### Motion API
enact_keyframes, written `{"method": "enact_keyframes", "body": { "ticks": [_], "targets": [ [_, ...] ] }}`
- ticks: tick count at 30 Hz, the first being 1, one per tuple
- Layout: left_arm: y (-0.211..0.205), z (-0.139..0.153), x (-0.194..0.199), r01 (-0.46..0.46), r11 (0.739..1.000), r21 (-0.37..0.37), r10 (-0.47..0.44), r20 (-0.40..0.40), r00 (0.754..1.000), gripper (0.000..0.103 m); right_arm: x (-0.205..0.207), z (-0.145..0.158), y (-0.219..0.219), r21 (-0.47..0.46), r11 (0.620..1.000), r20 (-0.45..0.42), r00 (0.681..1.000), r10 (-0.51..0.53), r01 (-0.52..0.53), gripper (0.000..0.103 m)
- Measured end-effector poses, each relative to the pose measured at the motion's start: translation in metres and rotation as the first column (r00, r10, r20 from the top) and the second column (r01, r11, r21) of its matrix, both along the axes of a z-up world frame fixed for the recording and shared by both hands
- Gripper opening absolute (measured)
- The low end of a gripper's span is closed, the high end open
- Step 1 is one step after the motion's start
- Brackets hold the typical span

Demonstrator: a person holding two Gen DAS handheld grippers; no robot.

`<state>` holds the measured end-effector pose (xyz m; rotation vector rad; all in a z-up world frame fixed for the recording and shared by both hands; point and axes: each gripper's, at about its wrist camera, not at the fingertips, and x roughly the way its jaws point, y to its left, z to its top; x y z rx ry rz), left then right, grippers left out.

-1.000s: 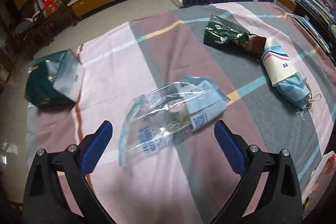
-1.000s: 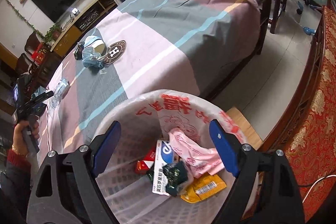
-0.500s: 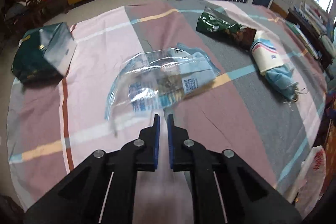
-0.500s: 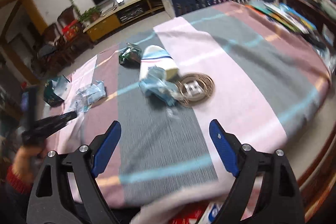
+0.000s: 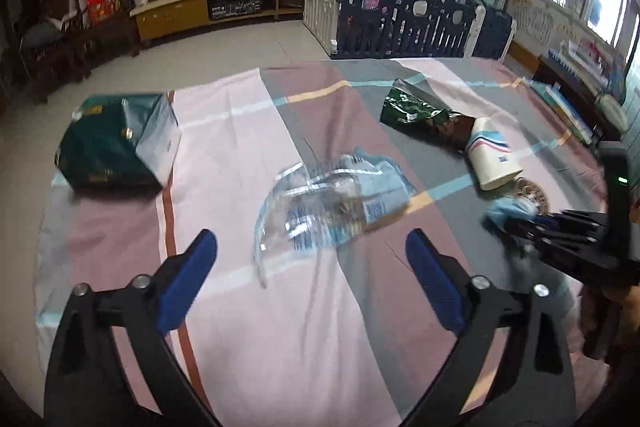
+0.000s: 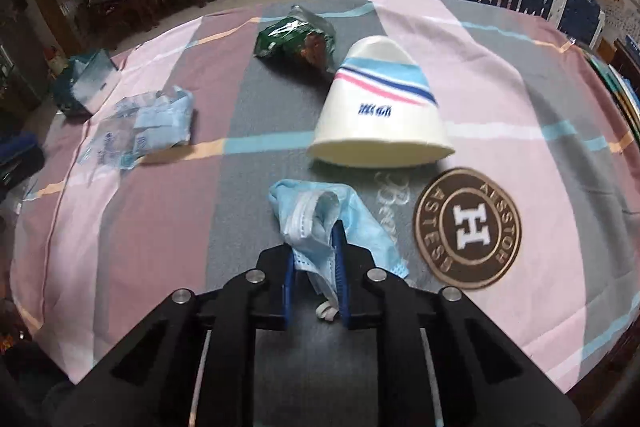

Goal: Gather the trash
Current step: 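Grasp the blue face mask with the right tool while the left tool approaches the plastic bag, then grasp the clear plastic bag with the left tool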

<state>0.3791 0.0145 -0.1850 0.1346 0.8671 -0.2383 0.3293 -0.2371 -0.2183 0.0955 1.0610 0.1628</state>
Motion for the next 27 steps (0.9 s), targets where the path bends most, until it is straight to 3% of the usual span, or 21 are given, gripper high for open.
{"method": "enact_keyframes", "body": {
  "ticks": [3,6,9,10,11,12,14,16,19,23,27],
  "targets": [
    [-0.038,-0.014,0.031,0.122,0.972,0.202,-0.126,0.008,0.992,0.099,-0.041,0.006,0.001,0.1,0.995,0.009,1.0,-0.004,0.003,0.017],
    [-0.07,-0.038,0.052,0.219,0.927,0.305,-0.216,-0.042,0.975,0.099,-0.084,0.013,-0.002,0.204,0.978,0.007,0.999,-0.045,0.042,0.017],
    [-0.096,-0.062,0.058,0.26,0.881,0.397,-0.253,-0.07,0.965,0.099,-0.12,0.02,-0.011,0.27,0.958,0.005,0.994,-0.105,0.1,0.017],
    [-0.102,-0.069,0.058,0.271,0.873,0.405,-0.258,-0.087,0.962,0.095,-0.129,0.022,-0.011,0.277,0.954,0.005,0.993,-0.117,0.111,0.017],
    [-0.103,-0.072,0.058,0.279,0.878,0.39,-0.261,-0.1,0.96,0.091,-0.137,0.024,-0.013,0.284,0.951,-0.001,0.992,-0.126,0.122,0.017],
    [-0.1,-0.07,0.057,0.285,0.896,0.34,-0.268,-0.098,0.959,0.075,-0.141,0.025,-0.014,0.282,0.951,-0.004,0.992,-0.127,0.122,0.017],
    [-0.093,-0.068,0.062,0.266,0.927,0.266,-0.238,-0.134,0.962,0.059,-0.148,0.03,-0.015,0.267,0.957,0.0,0.993,-0.121,0.116,0.017],
    [-0.088,-0.063,0.061,0.249,0.934,0.257,-0.223,-0.124,0.967,0.03,-0.151,0.035,-0.011,0.239,0.965,0.011,0.994,-0.111,0.105,0.017],
    [-0.068,-0.052,0.055,0.196,0.966,0.168,-0.172,-0.146,0.974,0.01,-0.16,0.043,-0.01,0.239,0.966,0.039,0.993,-0.11,0.098,0.017],
    [-0.035,-0.017,0.013,0.064,0.997,0.041,-0.061,-0.083,0.995,0.007,-0.172,0.052,-0.018,0.244,0.963,0.06,0.99,-0.129,0.111,0.017],
    [-0.017,0.025,-0.061,-0.029,0.997,-0.078,0.028,-0.012,1.0,0.007,-0.188,0.068,-0.018,0.236,0.966,0.09,0.988,-0.128,0.104,0.017]
  ]
}}
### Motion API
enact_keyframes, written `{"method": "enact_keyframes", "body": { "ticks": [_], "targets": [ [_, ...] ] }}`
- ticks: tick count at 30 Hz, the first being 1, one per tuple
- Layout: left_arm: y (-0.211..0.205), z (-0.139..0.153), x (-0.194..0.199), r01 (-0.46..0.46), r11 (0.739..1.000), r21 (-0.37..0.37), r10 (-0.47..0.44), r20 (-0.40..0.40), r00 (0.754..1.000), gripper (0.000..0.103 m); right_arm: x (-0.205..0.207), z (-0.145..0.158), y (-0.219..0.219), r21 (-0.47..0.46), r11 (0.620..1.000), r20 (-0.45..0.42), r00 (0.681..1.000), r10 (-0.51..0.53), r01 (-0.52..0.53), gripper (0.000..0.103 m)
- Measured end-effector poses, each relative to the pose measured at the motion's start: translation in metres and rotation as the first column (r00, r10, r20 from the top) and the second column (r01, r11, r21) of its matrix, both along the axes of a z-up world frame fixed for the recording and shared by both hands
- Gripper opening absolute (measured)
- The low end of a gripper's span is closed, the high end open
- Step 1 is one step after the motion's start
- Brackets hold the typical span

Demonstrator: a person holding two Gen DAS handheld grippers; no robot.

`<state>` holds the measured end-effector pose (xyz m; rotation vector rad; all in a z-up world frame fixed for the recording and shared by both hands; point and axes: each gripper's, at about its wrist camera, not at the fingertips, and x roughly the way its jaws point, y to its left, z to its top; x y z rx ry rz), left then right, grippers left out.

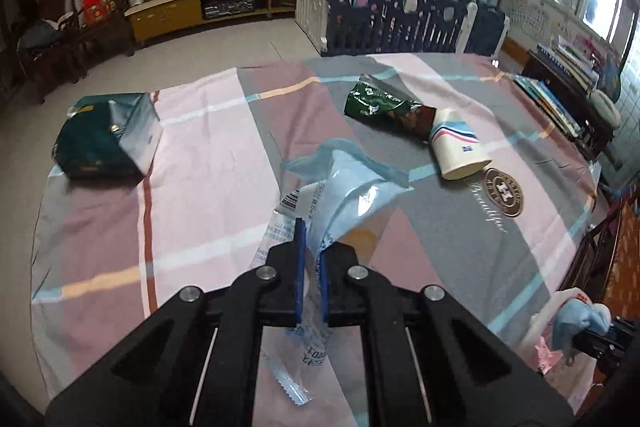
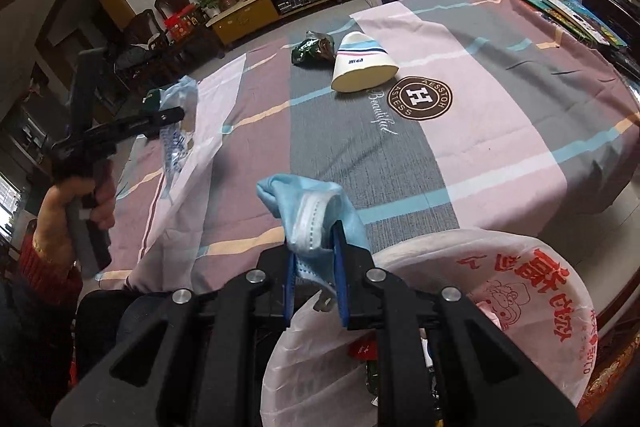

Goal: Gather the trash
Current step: 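Grasp the clear plastic bag with the left tool, then carry the mask and bag over the wastebasket and open both tools to drop them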

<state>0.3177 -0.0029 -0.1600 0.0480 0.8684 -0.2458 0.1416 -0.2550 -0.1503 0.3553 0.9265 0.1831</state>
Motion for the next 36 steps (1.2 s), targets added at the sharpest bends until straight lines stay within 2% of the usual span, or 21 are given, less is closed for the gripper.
{"method": "enact_keyframes", "body": {
  "ticks": [7,16,22,27,31,36],
  "targets": [
    [-0.01,0.056,-0.113,-0.054,0.998,0.025,0.051,0.112,0.992,0.007,-0.037,0.04,0.001,-0.036,0.999,0.086,0.996,0.01,-0.007,0.017],
    [-0.01,0.11,-0.192,-0.079,0.997,0.017,0.074,0.215,0.974,0.007,-0.074,0.076,-0.001,-0.05,0.999,0.168,0.986,0.013,-0.005,0.017],
    [-0.009,0.121,-0.221,-0.096,0.995,-0.012,0.096,0.212,0.973,0.007,-0.089,0.093,-0.001,-0.071,0.997,0.204,0.978,0.031,-0.017,0.017],
    [-0.01,0.12,-0.241,-0.089,0.996,-0.007,0.088,0.2,0.976,0.007,-0.103,0.094,-0.002,-0.078,0.997,0.216,0.976,0.017,0.0,0.017],
    [-0.01,0.116,-0.249,-0.067,0.998,-0.012,0.068,0.185,0.98,0.007,-0.11,0.085,-0.012,-0.124,0.992,0.173,0.985,-0.001,0.023,0.017],
    [-0.02,0.115,-0.25,-0.022,0.999,-0.029,0.027,0.173,0.985,0.007,-0.121,0.068,-0.041,-0.143,0.985,0.117,0.99,-0.08,0.096,0.017]
  ]
}}
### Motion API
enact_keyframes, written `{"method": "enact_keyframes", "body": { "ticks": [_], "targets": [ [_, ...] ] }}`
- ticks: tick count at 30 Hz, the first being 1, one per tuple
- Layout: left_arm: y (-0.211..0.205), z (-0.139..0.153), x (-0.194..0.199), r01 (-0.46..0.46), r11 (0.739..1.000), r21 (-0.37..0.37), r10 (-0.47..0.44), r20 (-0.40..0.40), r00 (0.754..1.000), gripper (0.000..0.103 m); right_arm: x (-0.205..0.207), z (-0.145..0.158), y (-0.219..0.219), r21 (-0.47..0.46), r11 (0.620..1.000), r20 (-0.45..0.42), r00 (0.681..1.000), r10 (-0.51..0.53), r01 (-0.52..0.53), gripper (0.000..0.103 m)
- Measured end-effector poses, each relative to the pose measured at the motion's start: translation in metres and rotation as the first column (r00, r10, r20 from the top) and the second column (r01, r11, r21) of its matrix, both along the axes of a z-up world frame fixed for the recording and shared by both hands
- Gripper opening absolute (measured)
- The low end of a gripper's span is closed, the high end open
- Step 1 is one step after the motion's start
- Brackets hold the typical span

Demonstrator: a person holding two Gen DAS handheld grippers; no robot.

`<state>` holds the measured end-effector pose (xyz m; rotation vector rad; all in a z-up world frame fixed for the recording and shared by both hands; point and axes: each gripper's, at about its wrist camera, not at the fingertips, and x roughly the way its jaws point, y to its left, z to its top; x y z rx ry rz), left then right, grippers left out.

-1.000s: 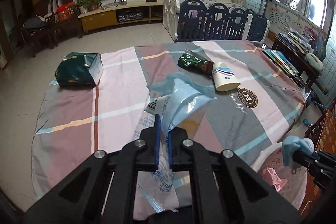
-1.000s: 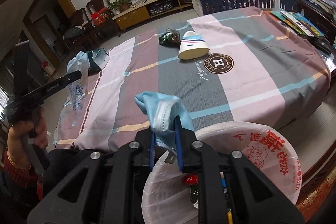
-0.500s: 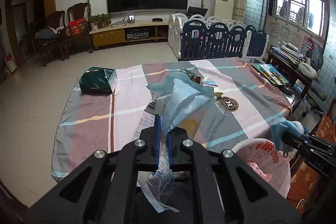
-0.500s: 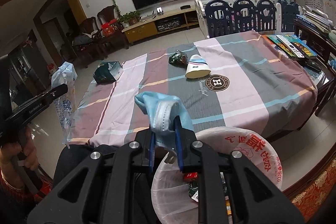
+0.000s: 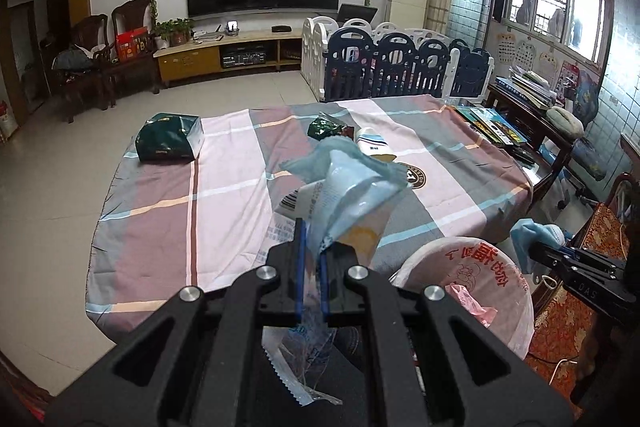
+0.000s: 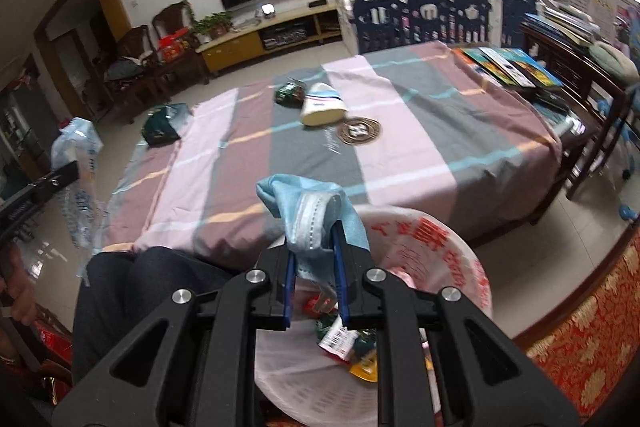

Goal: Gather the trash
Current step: 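Carry the mask and bag over the wastebasket and open both tools to drop them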

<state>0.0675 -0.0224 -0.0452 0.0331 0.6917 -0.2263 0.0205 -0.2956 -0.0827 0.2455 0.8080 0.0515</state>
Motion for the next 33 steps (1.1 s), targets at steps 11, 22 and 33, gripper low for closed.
{"method": "enact_keyframes", "body": {
  "ticks": [11,22,33],
  "targets": [
    [-0.033,-0.008,-0.006,0.104,0.994,-0.022,-0.105,-0.034,0.994,0.007,-0.003,-0.057,-0.02,-0.011,0.999,-0.151,0.987,-0.049,0.048,0.017],
    [-0.075,-0.028,-0.003,0.292,0.949,-0.119,-0.308,-0.149,0.94,0.007,-0.019,-0.045,-0.05,0.096,0.987,-0.106,0.987,-0.119,0.13,0.068],
    [-0.151,-0.097,0.016,0.414,0.839,-0.354,-0.534,-0.381,0.755,0.087,-0.049,-0.005,-0.106,0.193,0.941,0.023,0.957,-0.288,0.279,0.077]
  ]
}}
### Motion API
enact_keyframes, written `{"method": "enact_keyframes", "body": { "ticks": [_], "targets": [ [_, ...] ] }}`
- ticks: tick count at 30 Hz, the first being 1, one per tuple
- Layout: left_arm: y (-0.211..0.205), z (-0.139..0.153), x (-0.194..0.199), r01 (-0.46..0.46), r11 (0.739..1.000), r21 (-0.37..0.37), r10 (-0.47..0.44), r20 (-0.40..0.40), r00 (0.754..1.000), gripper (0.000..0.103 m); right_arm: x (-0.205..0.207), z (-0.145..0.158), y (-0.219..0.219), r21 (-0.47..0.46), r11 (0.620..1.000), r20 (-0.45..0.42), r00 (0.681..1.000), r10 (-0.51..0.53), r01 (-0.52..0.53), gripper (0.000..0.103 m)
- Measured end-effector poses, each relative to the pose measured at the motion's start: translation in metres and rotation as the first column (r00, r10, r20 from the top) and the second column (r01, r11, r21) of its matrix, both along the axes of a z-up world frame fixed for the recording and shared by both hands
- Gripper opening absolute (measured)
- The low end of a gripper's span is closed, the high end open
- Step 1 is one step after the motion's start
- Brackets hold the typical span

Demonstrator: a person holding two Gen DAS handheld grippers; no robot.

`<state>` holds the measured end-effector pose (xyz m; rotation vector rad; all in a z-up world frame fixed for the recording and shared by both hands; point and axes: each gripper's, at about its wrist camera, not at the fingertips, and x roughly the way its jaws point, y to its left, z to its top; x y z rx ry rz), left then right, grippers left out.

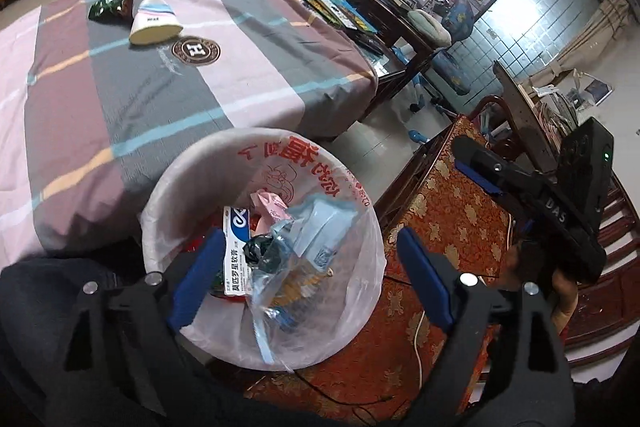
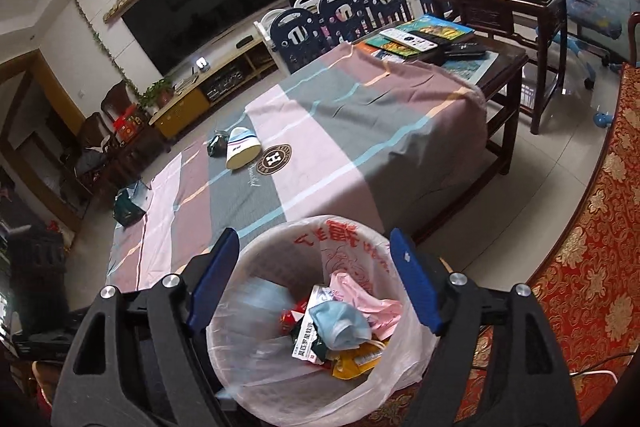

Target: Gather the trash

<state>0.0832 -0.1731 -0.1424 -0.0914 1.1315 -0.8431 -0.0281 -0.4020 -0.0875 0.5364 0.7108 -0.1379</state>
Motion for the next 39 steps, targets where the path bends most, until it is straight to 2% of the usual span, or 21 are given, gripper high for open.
{"method": "enact_keyframes", "body": {
  "ticks": [3,6,7,10,13,14,19,21,24,27,32,34,35,36,37,38,39],
  "targets": [
    [0.005,-0.015,0.01,-0.044,0.999,0.022,0.046,-0.063,0.997,0.09,0.002,-0.003,-0.001,0.018,1.0,-0.003,1.0,0.004,-0.004,0.077],
    [0.022,-0.019,0.019,-0.105,0.994,0.015,0.106,-0.074,0.992,0.09,0.005,-0.011,0.004,0.029,1.0,-0.02,1.0,0.012,-0.011,0.077],
    [0.027,-0.017,0.021,-0.123,0.992,0.023,0.124,-0.056,0.991,0.09,0.007,-0.013,0.006,0.034,0.999,-0.027,0.999,0.017,-0.016,0.077],
    [0.048,-0.01,0.03,-0.226,0.97,0.087,0.218,0.089,0.972,0.091,0.012,-0.017,0.014,0.025,0.999,-0.051,0.998,0.031,-0.03,0.077],
    [0.073,-0.007,0.043,-0.383,0.905,0.184,0.328,0.27,0.905,0.093,0.018,-0.021,0.024,-0.006,0.998,-0.08,0.995,0.055,-0.055,0.077],
    [0.08,-0.006,0.048,-0.413,0.889,0.196,0.348,0.294,0.89,0.094,0.021,-0.024,0.027,-0.015,0.998,-0.09,0.994,0.063,-0.065,0.079],
    [0.124,-0.012,0.084,-0.522,0.824,0.221,0.442,0.326,0.836,0.096,0.046,-0.039,0.041,-0.007,0.995,-0.143,0.985,0.095,-0.097,0.081],
    [0.144,-0.016,0.103,-0.567,0.789,0.236,0.475,0.35,0.807,0.096,0.064,-0.044,0.048,0.006,0.993,-0.161,0.98,0.116,-0.116,0.081],
    [0.172,-0.019,0.125,-0.617,0.748,0.247,0.499,0.404,0.767,0.096,0.102,-0.047,0.064,0.029,0.986,-0.166,0.972,0.169,-0.166,0.081],
    [0.191,-0.02,0.146,-0.65,0.717,0.252,0.501,0.462,0.732,0.096,0.155,-0.048,0.083,0.002,0.977,-0.159,0.964,0.213,-0.215,0.081],
    [0.214,-0.031,0.173,-0.669,0.711,0.218,0.505,0.505,0.7,0.098,0.259,-0.046,0.11,-0.05,0.956,-0.134,0.951,0.28,-0.288,0.082],
    [0.221,-0.045,0.173,-0.675,0.704,0.223,0.512,0.5,0.699,0.098,0.307,-0.047,0.121,-0.077,0.946,-0.13,0.944,0.304,-0.316,0.087],
    [0.224,-0.051,0.177,-0.679,0.691,0.246,0.531,0.465,0.709,0.098,0.328,-0.048,0.123,-0.089,0.942,-0.128,0.941,0.313,-0.325,0.091],
    [0.229,-0.057,0.181,-0.677,0.69,0.258,0.553,0.415,0.722,0.098,0.35,-0.052,0.126,-0.103,0.94,-0.133,0.941,0.312,-0.326,0.092],
    [0.234,-0.06,0.182,-0.671,0.7,0.243,0.568,0.379,0.73,0.098,0.378,-0.058,0.129,-0.125,0.939,-0.148,0.942,0.302,-0.321,0.092],
    [0.239,-0.064,0.185,-0.676,0.703,0.223,0.591,0.346,0.729,0.098,0.399,-0.064,0.131,-0.147,0.937,-0.167,0.942,0.292,-0.317,0.092],
    [0.244,-0.066,0.188,-0.688,0.694,0.214,0.612,0.328,0.72,0.098,0.423,-0.075,0.134,-0.168,0.933,-0.201,0.938,0.284,-0.319,0.092]
  ]
}}
